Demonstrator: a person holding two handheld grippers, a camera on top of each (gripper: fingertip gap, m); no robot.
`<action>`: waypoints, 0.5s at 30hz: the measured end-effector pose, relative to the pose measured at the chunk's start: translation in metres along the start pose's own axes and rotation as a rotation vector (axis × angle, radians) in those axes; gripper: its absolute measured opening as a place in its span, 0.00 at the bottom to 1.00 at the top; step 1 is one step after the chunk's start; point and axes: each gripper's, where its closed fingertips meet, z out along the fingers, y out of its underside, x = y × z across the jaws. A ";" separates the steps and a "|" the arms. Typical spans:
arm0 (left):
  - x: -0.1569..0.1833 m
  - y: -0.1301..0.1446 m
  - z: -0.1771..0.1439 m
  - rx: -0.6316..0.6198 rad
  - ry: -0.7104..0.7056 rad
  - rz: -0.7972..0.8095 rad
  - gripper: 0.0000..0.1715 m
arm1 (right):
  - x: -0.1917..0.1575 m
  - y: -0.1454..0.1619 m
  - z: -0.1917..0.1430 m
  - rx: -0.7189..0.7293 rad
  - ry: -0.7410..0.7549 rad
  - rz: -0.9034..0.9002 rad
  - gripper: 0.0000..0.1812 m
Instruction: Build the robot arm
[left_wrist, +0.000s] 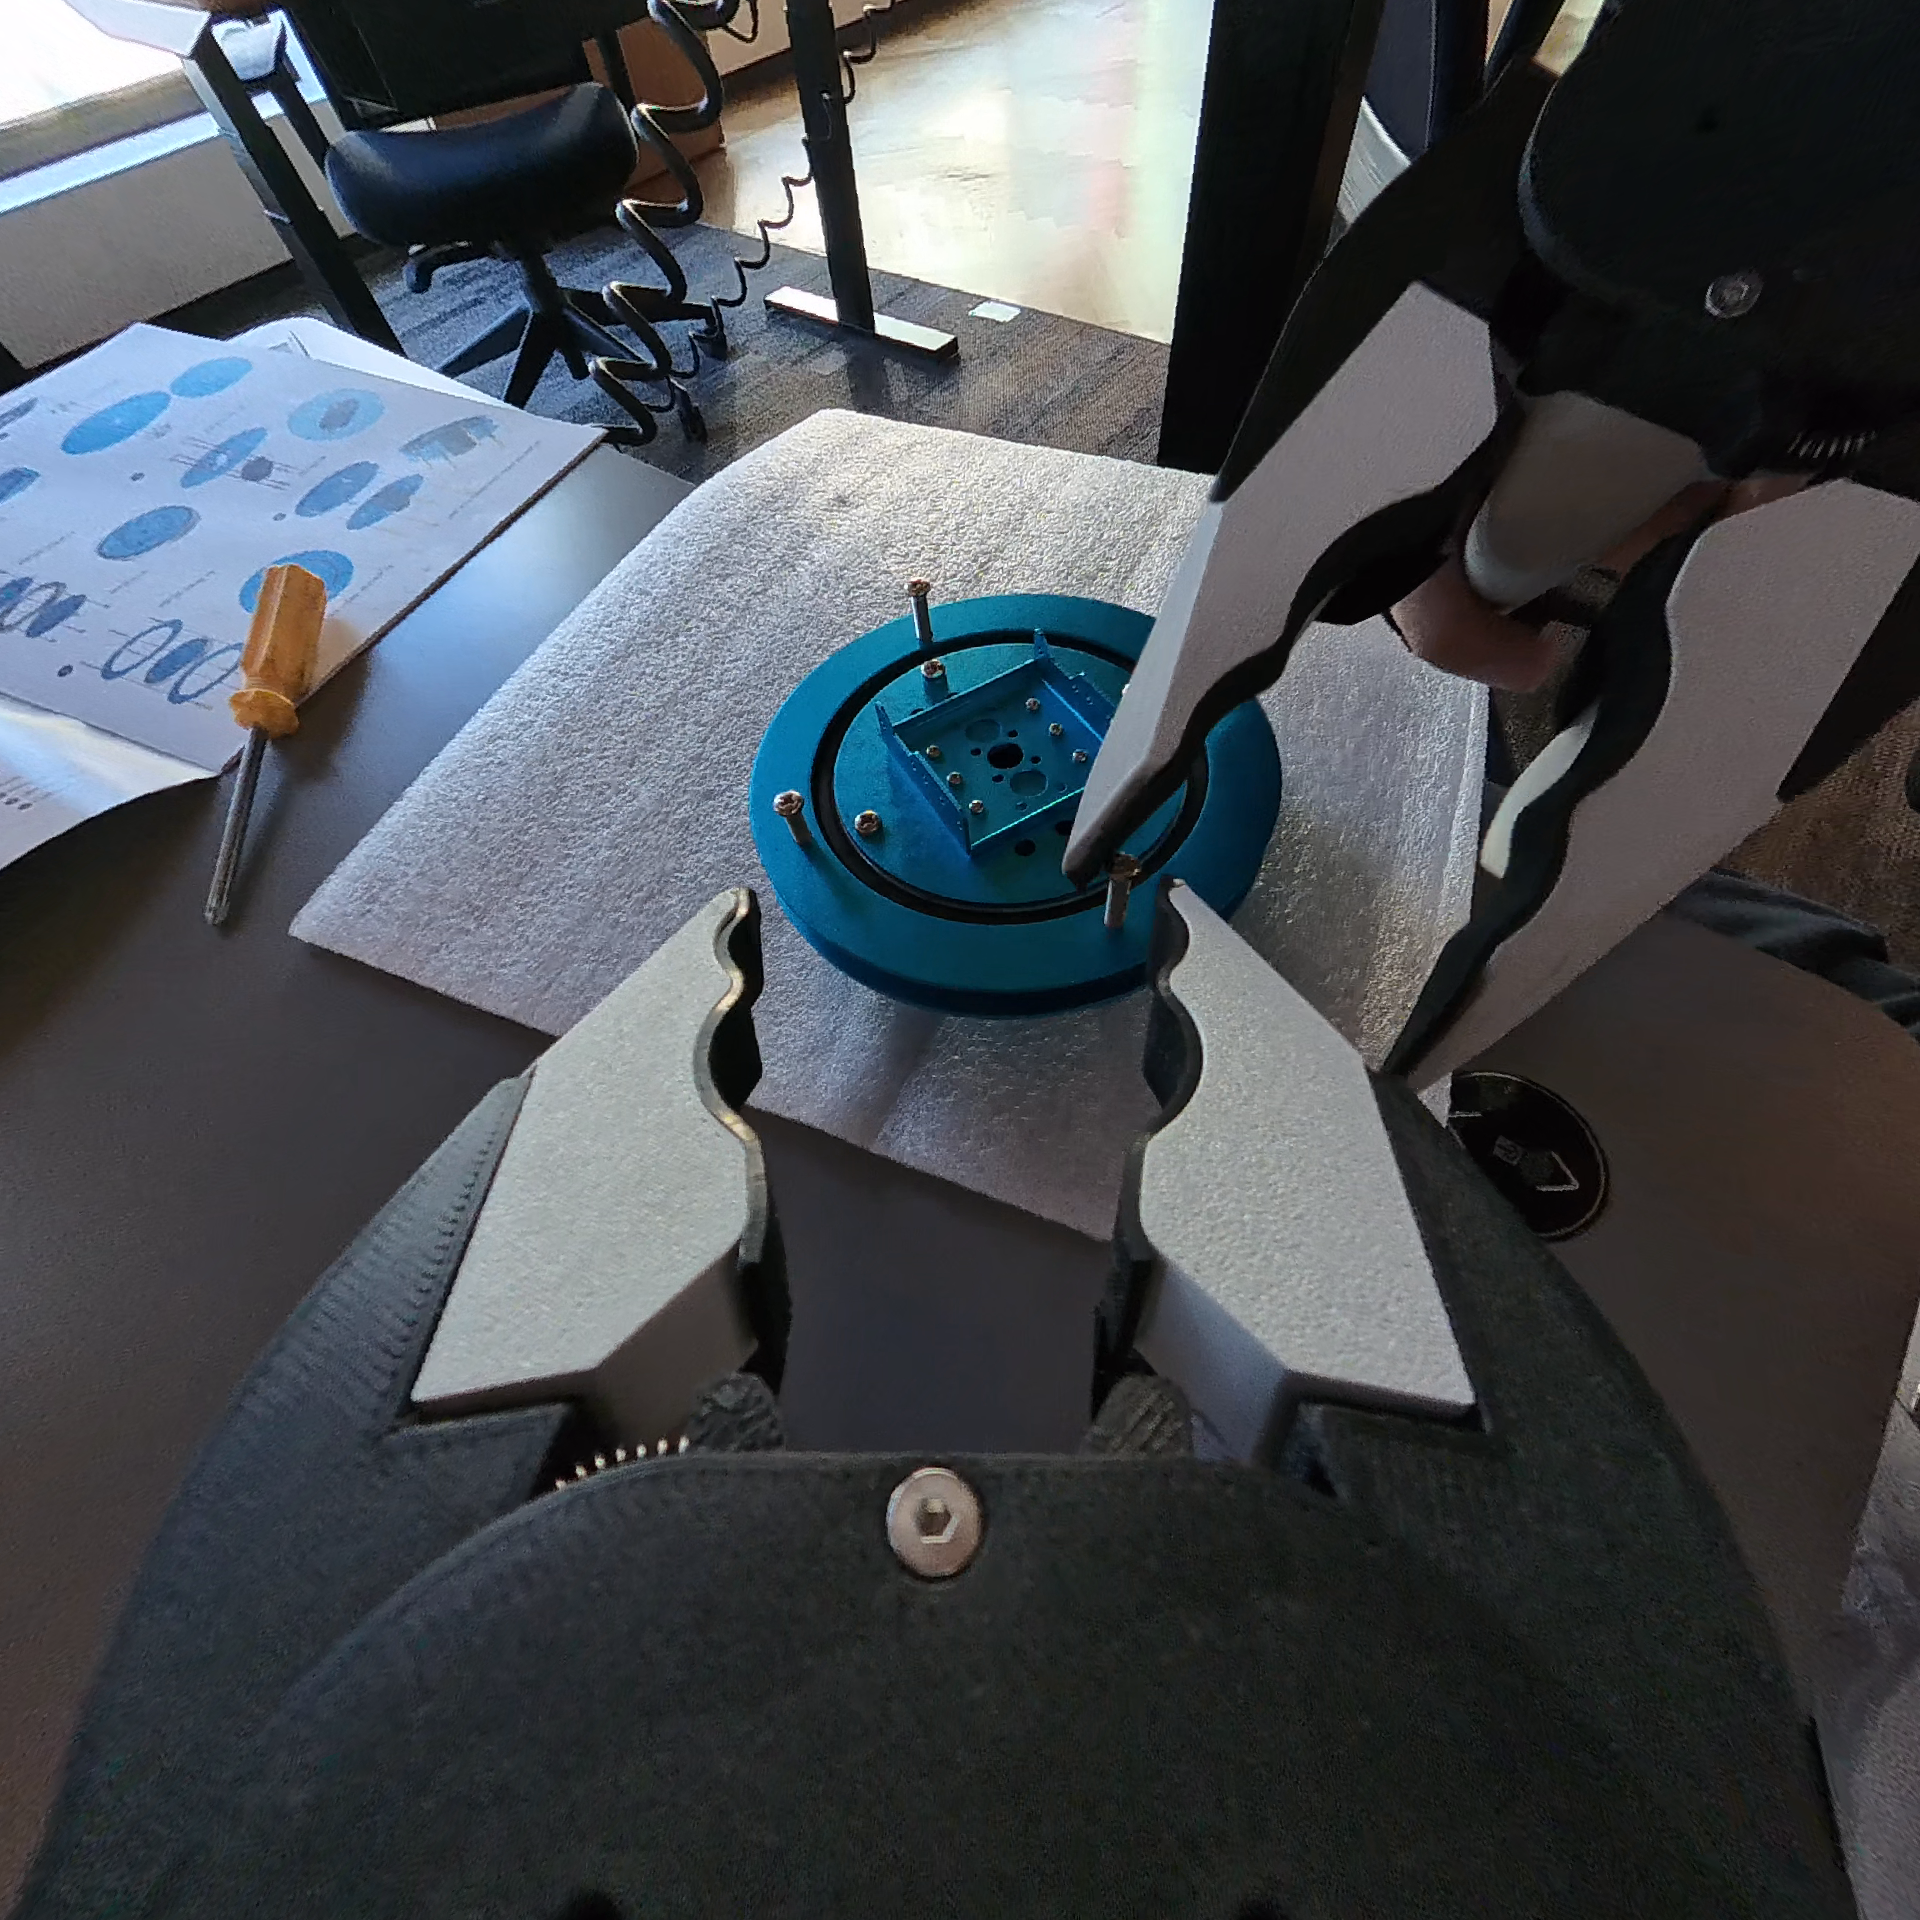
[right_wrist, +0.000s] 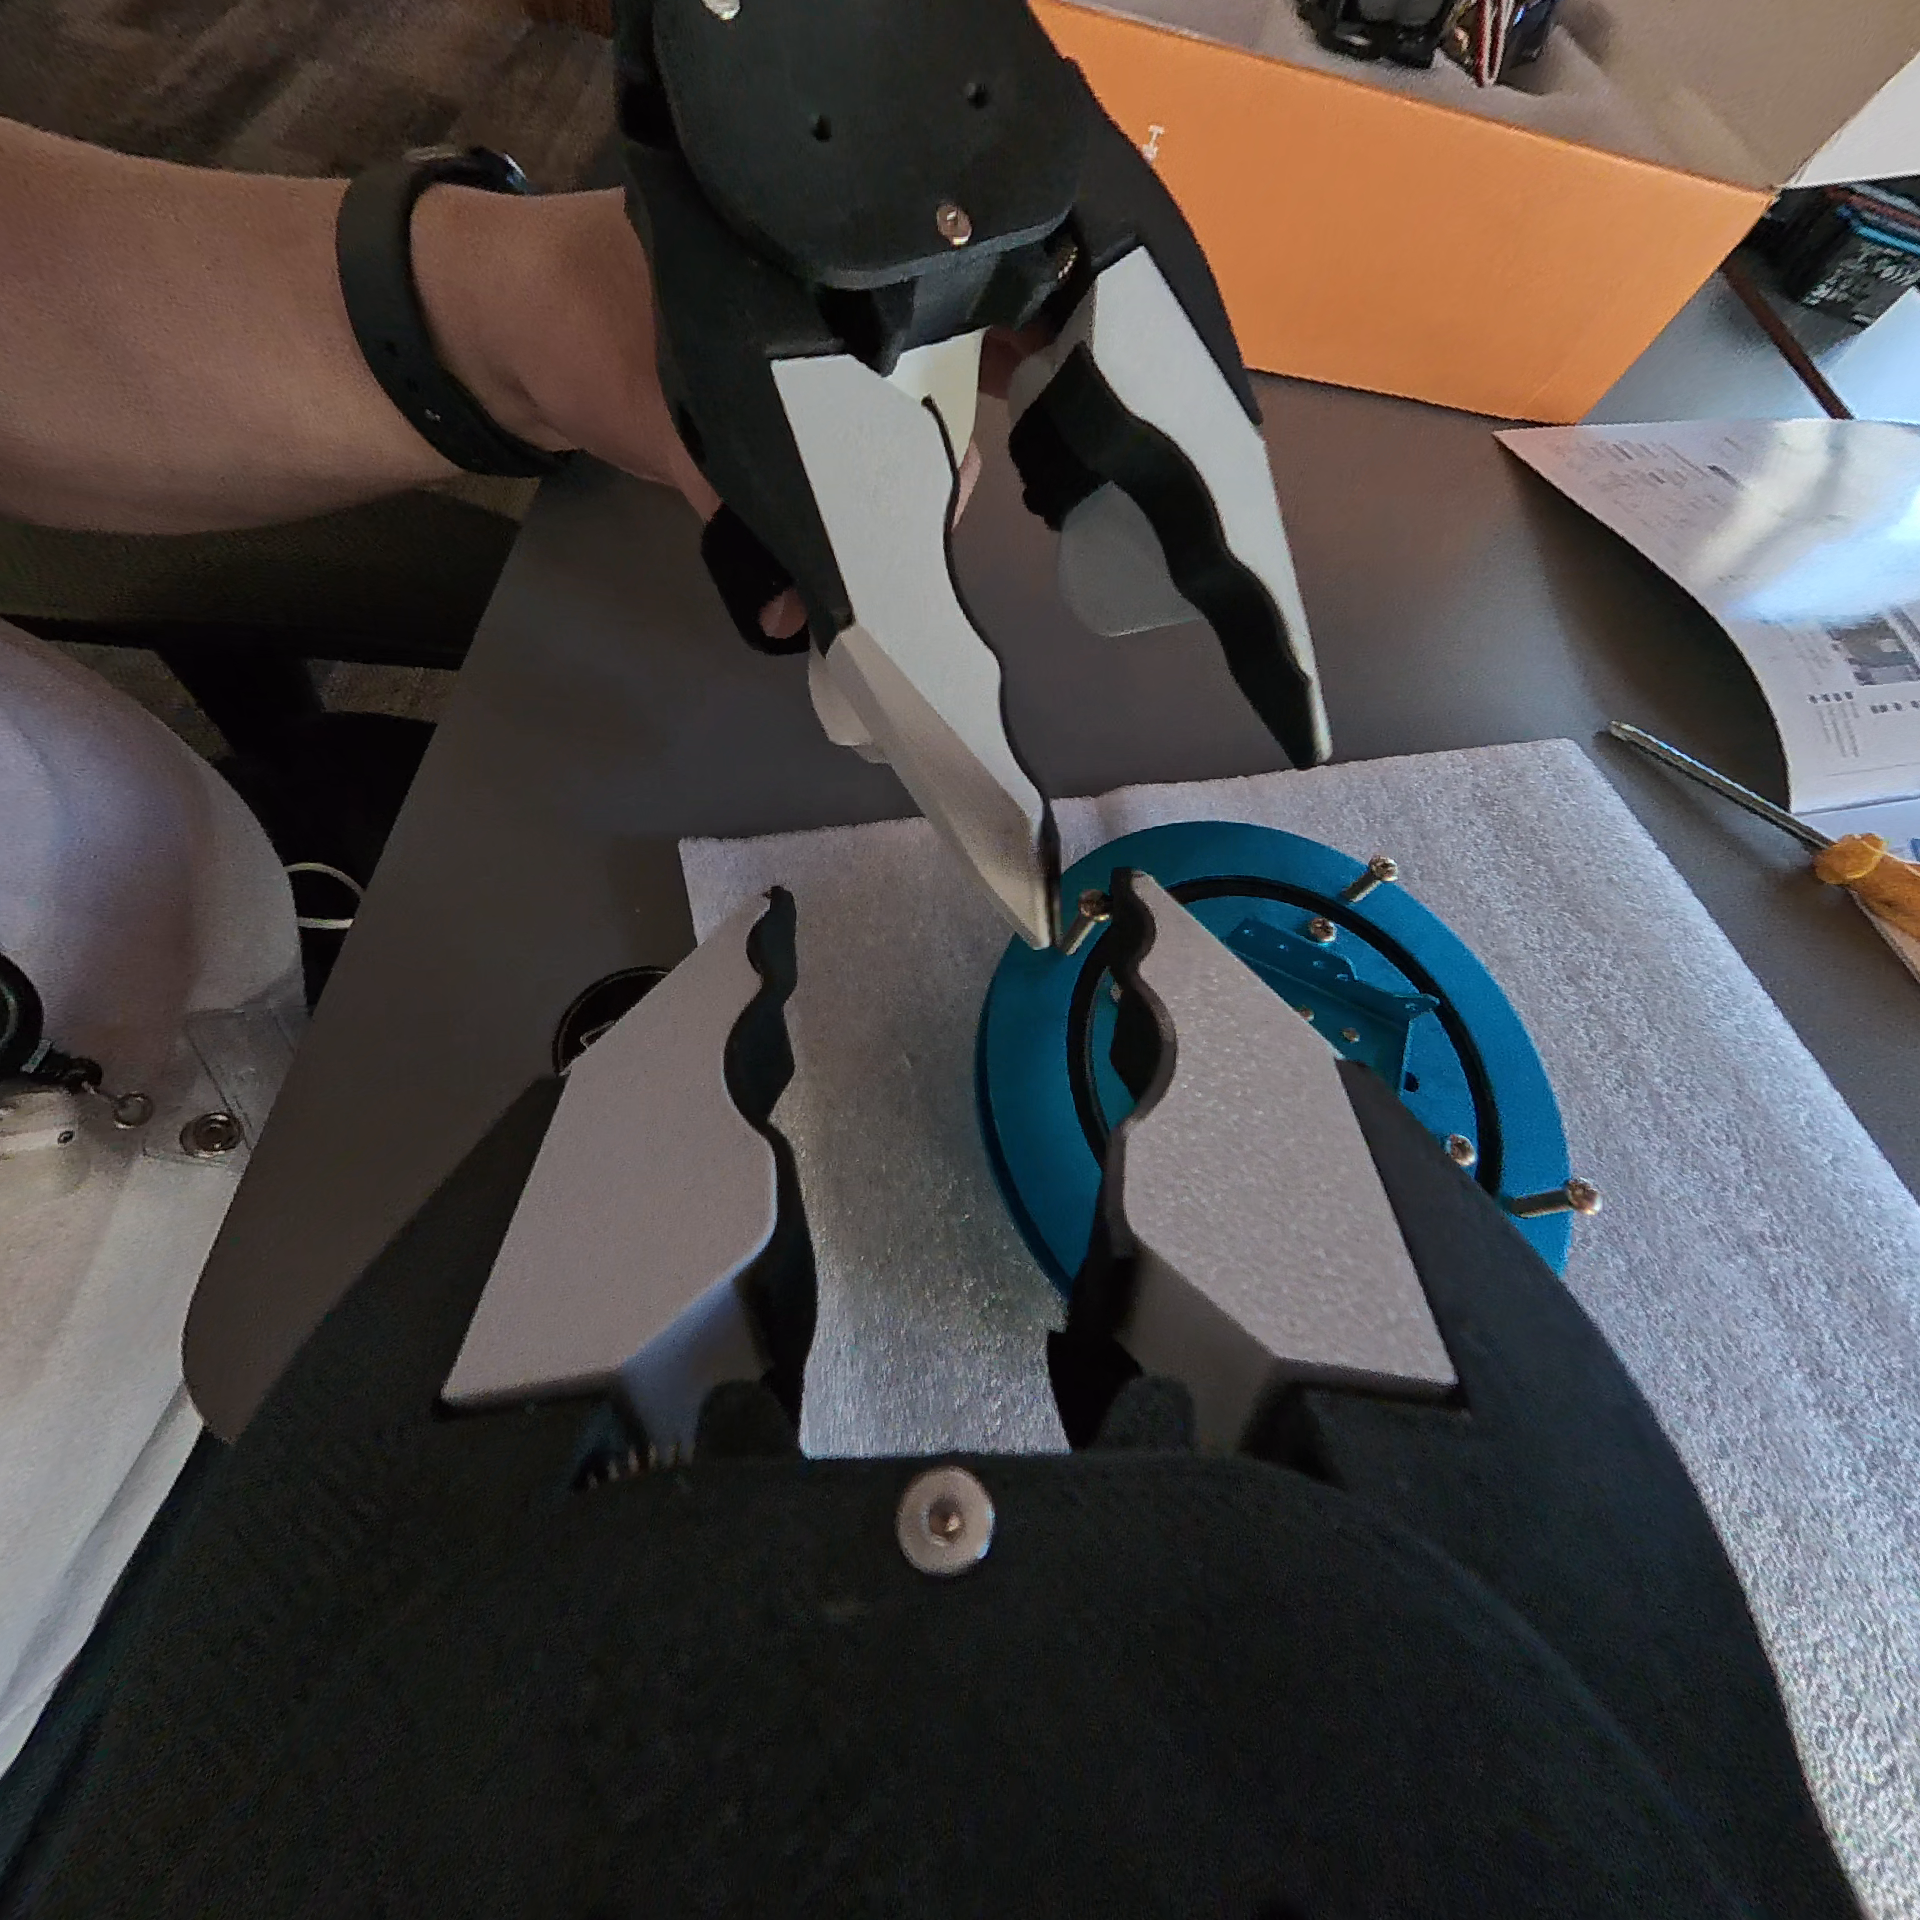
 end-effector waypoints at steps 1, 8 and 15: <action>-0.001 0.000 0.001 0.000 -0.002 0.000 0.43 | 0.000 0.001 0.001 -0.005 -0.003 -0.004 0.33; -0.003 0.001 0.002 -0.008 -0.014 -0.007 0.46 | 0.000 0.003 -0.003 -0.005 -0.009 0.016 0.31; -0.006 0.002 0.000 -0.007 -0.029 -0.008 0.46 | 0.000 0.004 -0.006 -0.006 0.011 0.023 0.31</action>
